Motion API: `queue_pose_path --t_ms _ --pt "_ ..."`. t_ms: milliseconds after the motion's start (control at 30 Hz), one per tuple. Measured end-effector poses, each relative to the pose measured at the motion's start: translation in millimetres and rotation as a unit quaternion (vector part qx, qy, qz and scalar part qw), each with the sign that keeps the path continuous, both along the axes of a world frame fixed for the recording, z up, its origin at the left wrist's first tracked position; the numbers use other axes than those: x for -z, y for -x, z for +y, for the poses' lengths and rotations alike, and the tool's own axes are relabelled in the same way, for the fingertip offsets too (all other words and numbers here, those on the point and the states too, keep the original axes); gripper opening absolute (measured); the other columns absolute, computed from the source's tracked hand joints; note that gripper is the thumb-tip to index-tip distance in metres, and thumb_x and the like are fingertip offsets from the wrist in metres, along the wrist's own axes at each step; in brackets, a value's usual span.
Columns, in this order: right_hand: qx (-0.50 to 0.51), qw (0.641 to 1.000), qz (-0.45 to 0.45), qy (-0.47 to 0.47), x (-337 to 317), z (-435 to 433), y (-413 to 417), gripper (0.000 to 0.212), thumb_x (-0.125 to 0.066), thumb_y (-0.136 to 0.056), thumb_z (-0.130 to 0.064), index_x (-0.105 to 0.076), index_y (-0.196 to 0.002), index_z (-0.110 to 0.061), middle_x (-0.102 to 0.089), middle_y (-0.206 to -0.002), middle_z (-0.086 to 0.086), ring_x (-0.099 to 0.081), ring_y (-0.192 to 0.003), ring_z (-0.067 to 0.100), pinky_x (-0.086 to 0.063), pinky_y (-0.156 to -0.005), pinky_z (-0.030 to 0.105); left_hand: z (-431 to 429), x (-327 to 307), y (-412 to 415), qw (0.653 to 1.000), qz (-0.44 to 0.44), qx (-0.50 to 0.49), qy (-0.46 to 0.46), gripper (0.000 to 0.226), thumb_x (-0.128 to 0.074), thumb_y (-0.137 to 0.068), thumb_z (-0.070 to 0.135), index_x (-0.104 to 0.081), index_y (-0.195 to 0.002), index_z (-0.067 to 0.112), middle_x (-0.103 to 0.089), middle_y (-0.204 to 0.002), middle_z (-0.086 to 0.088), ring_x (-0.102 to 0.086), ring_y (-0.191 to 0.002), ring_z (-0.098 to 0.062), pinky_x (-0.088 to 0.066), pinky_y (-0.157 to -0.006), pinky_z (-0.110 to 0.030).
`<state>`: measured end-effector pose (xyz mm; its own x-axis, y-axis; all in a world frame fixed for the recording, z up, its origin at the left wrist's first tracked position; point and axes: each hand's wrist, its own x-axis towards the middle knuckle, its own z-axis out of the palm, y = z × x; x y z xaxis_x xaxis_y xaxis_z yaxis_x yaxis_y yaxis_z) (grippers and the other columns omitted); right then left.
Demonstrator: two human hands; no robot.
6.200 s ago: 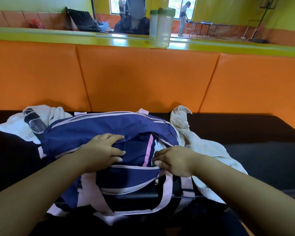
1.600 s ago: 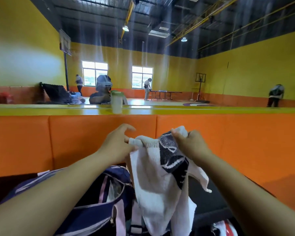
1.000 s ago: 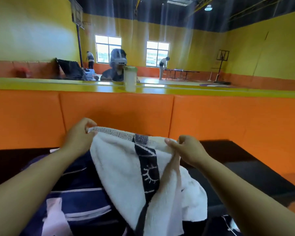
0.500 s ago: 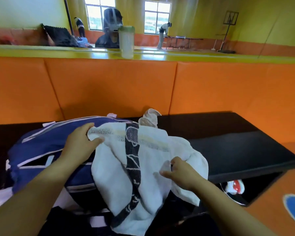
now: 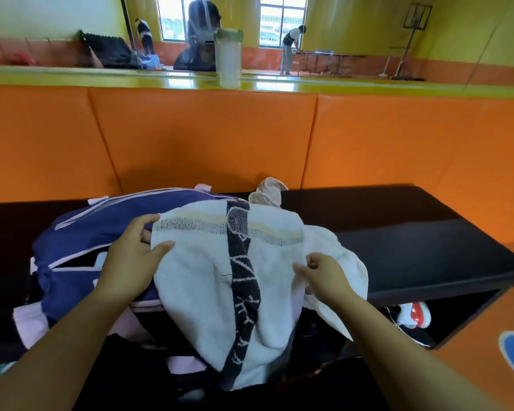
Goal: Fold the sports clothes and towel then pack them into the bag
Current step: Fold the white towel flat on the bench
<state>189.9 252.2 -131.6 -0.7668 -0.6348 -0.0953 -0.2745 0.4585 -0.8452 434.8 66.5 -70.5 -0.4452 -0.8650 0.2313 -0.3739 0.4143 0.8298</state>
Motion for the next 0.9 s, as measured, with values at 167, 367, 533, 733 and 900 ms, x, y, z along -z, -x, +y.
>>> queue_pose_path --t_ms 167,367,533,733,900 --pt "0.034 0.993 0.014 0.111 -57 9 7 0.013 -0.056 -0.091 -0.02 -0.061 -0.084 -0.011 -0.068 -0.085 0.015 -0.065 -0.074 0.033 -0.056 -0.071 0.046 -7 -18 -5 0.996 0.089 0.022 -0.022 0.029 -0.061 -0.088 0.008 -0.058 -0.112 0.024 -0.066 -0.087 0.001 -0.06 -0.072 -0.011 -0.047 -0.063 -0.013" --pt "0.045 0.977 0.052 0.2 -140 18 19 0.012 -0.055 -0.094 -0.024 -0.064 -0.091 -0.017 -0.066 -0.09 0.006 -0.063 -0.084 0.021 -0.058 -0.077 0.042 -13 -65 -7 0.989 0.145 0.008 0.023 0.012 -0.062 -0.088 0.011 -0.064 -0.095 0.02 -0.061 -0.079 0.004 -0.054 -0.06 0.001 -0.037 -0.05 0.0" --pt "0.059 0.961 0.037 0.268 -206 26 19 0.014 -0.056 -0.094 -0.015 -0.065 -0.085 -0.01 -0.056 -0.073 0.004 -0.052 -0.075 0.019 -0.047 -0.062 0.029 -9 -116 -12 0.98 0.186 0.066 0.002 0.026 -0.067 -0.082 0.002 -0.062 -0.101 0.018 -0.062 -0.083 0.005 -0.057 -0.054 0.012 -0.044 -0.054 -0.002" --pt "0.041 0.938 0.047 0.34 -263 51 11 0.027 -0.055 -0.092 -0.001 -0.061 -0.118 -0.003 -0.057 -0.085 0.007 -0.05 -0.077 0.021 -0.044 -0.066 0.028 -4 -171 -27 0.983 0.14 0.082 0.089 0.031 -0.069 -0.079 -0.001 -0.064 -0.093 0.027 -0.064 -0.096 -0.006 -0.057 -0.079 -0.014 -0.048 -0.074 -0.03" --pt "0.03 0.92 0.098 0.377 -294 68 -4 0.029 -0.054 -0.09 0.005 -0.064 -0.115 -0.005 -0.057 -0.082 0.007 -0.055 -0.072 0.02 -0.046 -0.066 0.027 3 -213 -36 0.974 0.14 0.034 0.175 0.025 -0.068 -0.084 0.015 -0.065 -0.109 0.016 -0.063 -0.096 -0.011 -0.058 -0.079 -0.025 -0.052 -0.079 -0.041"
